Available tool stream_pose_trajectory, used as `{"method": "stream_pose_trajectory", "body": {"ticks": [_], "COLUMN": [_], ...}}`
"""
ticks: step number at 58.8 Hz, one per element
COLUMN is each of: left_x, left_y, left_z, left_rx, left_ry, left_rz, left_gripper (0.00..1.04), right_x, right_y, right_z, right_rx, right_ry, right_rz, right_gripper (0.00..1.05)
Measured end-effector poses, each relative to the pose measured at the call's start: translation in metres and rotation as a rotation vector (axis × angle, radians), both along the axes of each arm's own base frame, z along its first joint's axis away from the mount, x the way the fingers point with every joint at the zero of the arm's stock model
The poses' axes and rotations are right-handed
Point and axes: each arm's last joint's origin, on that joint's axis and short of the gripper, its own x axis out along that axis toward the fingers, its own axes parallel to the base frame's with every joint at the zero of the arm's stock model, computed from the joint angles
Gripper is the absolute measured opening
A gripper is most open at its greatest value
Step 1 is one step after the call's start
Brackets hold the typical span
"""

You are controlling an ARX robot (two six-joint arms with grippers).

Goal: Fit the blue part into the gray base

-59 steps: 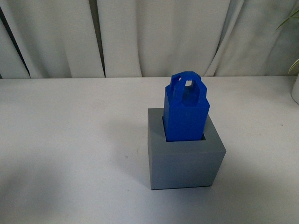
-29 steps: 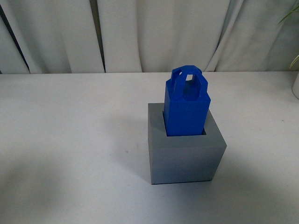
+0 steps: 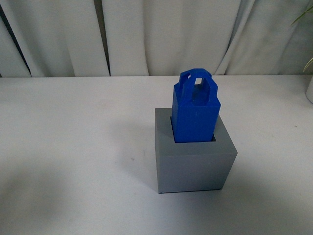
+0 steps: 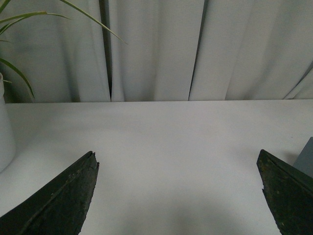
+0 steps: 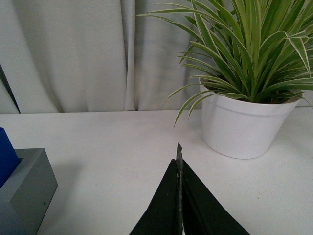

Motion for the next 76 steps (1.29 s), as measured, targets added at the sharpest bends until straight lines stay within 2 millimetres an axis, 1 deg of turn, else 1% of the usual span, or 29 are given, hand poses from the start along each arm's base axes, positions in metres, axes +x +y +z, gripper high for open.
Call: {"method": "stream_pose_trajectory", "body": {"ticks": [10, 15, 23, 25, 26, 30, 34, 40, 43, 48, 49, 52, 54, 56, 59, 76], "left_x": [0.000, 0.000, 0.000, 0.000, 0.000, 0.000, 0.000, 0.000, 0.000, 0.000, 0.000, 0.000, 0.000, 0.000, 0.000, 0.000], "left_y": [0.000, 0.000, 0.000, 0.000, 0.000, 0.000, 0.000, 0.000, 0.000, 0.000, 0.000, 0.000, 0.000, 0.000, 0.000, 0.000], "left_z": [0.000, 0.000, 0.000, 0.000, 0.000, 0.000, 0.000, 0.000, 0.000, 0.000, 0.000, 0.000, 0.000, 0.000, 0.000, 0.000], "left_rx": [0.000, 0.000, 0.000, 0.000, 0.000, 0.000, 0.000, 0.000, 0.000, 0.000, 0.000, 0.000, 0.000, 0.000, 0.000, 0.000], "left_ry": [0.000, 0.000, 0.000, 0.000, 0.000, 0.000, 0.000, 0.000, 0.000, 0.000, 0.000, 0.000, 0.000, 0.000, 0.000, 0.000], "left_rz": [0.000, 0.000, 0.000, 0.000, 0.000, 0.000, 0.000, 0.000, 0.000, 0.000, 0.000, 0.000, 0.000, 0.000, 0.000, 0.000], "left_gripper": [0.99, 0.99, 0.99, 0.99, 0.99, 0.99, 0.99, 0.99, 0.99, 0.99, 0.99, 0.99, 0.99, 0.99, 0.99, 0.99], "right_x": [-0.003, -0.010, -0.013, -0.013, -0.013, -0.013, -0.013, -0.013, -0.013, -0.013, -0.013, -0.013, -0.013, -0.013, -0.013, -0.013], "right_y": [0.000, 0.000, 0.000, 0.000, 0.000, 0.000, 0.000, 0.000, 0.000, 0.000, 0.000, 0.000, 0.000, 0.000, 0.000, 0.000], "right_z": [0.000, -0.005, -0.003, -0.003, -0.003, -0.003, -0.003, -0.003, -0.003, -0.003, -0.003, -0.003, -0.003, -0.003, -0.003, -0.003], "right_rx": [0.000, 0.000, 0.000, 0.000, 0.000, 0.000, 0.000, 0.000, 0.000, 0.000, 0.000, 0.000, 0.001, 0.002, 0.001, 0.001], "right_ry": [-0.001, 0.035, 0.005, 0.005, 0.005, 0.004, 0.004, 0.005, 0.005, 0.005, 0.005, 0.005, 0.004, 0.005, 0.005, 0.005], "right_rz": [0.000, 0.001, 0.001, 0.001, 0.001, 0.001, 0.001, 0.001, 0.001, 0.001, 0.001, 0.001, 0.001, 0.001, 0.001, 0.001], "right_gripper": [0.02, 0.02, 0.02, 0.06, 0.12, 0.26, 0.37, 0.58, 0.65, 0.81, 0.83, 0.94, 0.98, 0.99, 0.97, 0.97]}}
